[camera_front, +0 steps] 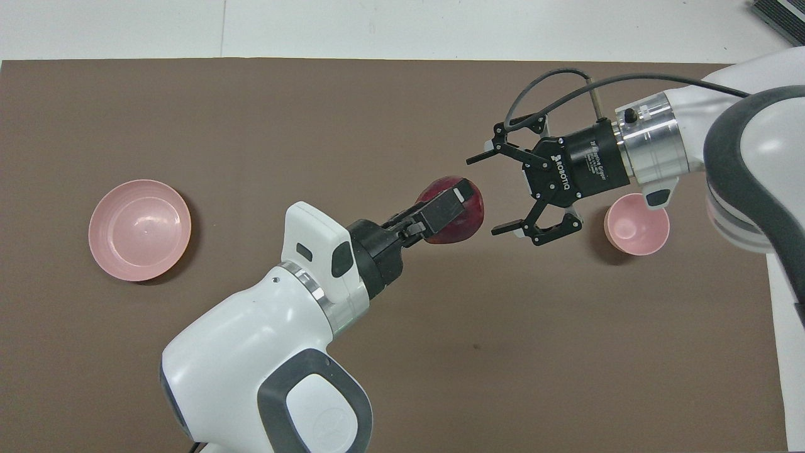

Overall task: Move apple from plate to bowl
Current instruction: 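Close the right gripper on the apple held by the left gripper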

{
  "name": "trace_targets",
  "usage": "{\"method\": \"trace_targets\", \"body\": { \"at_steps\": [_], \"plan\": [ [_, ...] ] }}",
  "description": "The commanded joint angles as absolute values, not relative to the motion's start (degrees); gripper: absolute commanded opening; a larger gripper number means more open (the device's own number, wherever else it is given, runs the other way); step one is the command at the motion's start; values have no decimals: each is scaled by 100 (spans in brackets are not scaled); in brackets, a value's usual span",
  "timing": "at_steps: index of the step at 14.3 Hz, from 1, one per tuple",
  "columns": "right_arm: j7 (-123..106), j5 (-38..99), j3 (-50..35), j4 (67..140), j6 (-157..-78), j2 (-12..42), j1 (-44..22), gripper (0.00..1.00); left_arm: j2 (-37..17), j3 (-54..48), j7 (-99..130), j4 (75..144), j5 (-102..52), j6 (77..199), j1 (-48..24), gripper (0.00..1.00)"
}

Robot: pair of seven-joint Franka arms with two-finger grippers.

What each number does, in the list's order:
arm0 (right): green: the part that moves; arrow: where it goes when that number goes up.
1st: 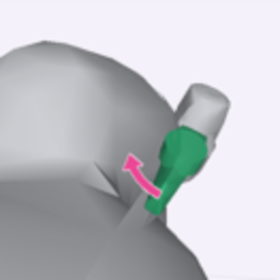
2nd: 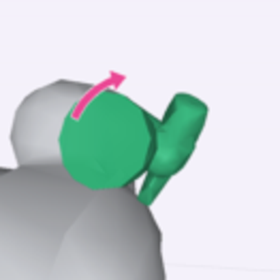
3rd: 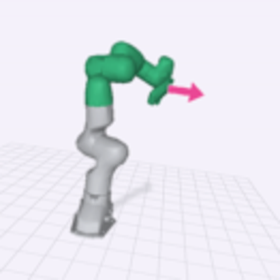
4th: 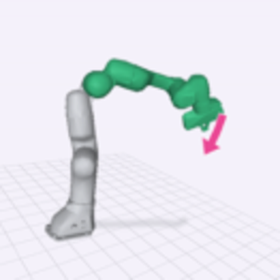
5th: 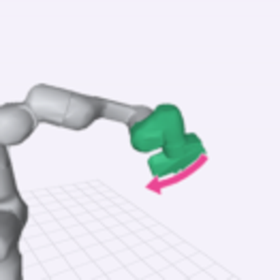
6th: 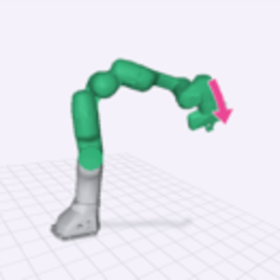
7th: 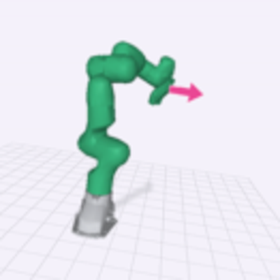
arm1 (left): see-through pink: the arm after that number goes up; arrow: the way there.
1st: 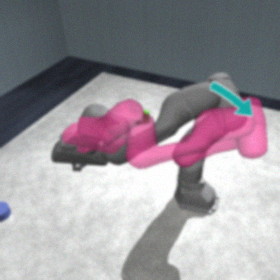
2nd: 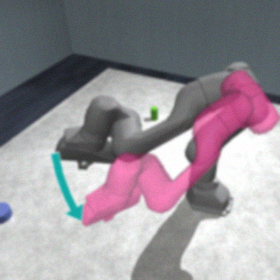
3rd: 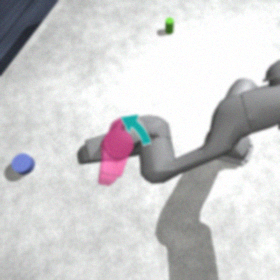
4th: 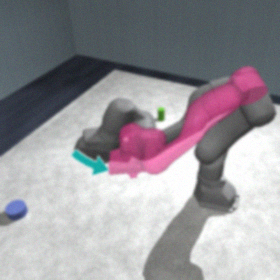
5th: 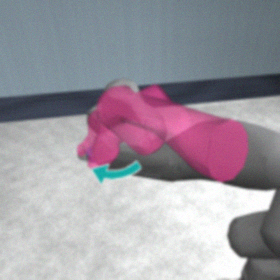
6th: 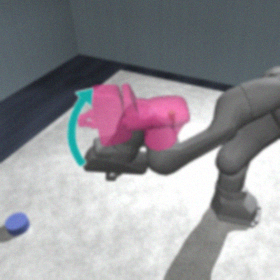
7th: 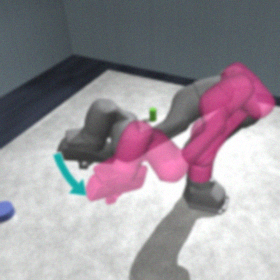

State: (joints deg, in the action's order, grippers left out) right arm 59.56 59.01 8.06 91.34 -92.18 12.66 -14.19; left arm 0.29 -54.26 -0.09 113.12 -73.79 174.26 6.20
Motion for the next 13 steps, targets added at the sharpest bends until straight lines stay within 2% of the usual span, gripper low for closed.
{"method": "trace_targets", "body": {
  "at_steps": [1,13],
  "plan": [
    [5837,6082,782,9018,-9115,1345,-1380,100,-79,-5467,-35,11162,-7515,17622,571,0],
    [5511,6275,703,9070,-8885,1283,-1450,100,-70,-5467,-44,11162,-7506,17508,562,0]
  ]
}}
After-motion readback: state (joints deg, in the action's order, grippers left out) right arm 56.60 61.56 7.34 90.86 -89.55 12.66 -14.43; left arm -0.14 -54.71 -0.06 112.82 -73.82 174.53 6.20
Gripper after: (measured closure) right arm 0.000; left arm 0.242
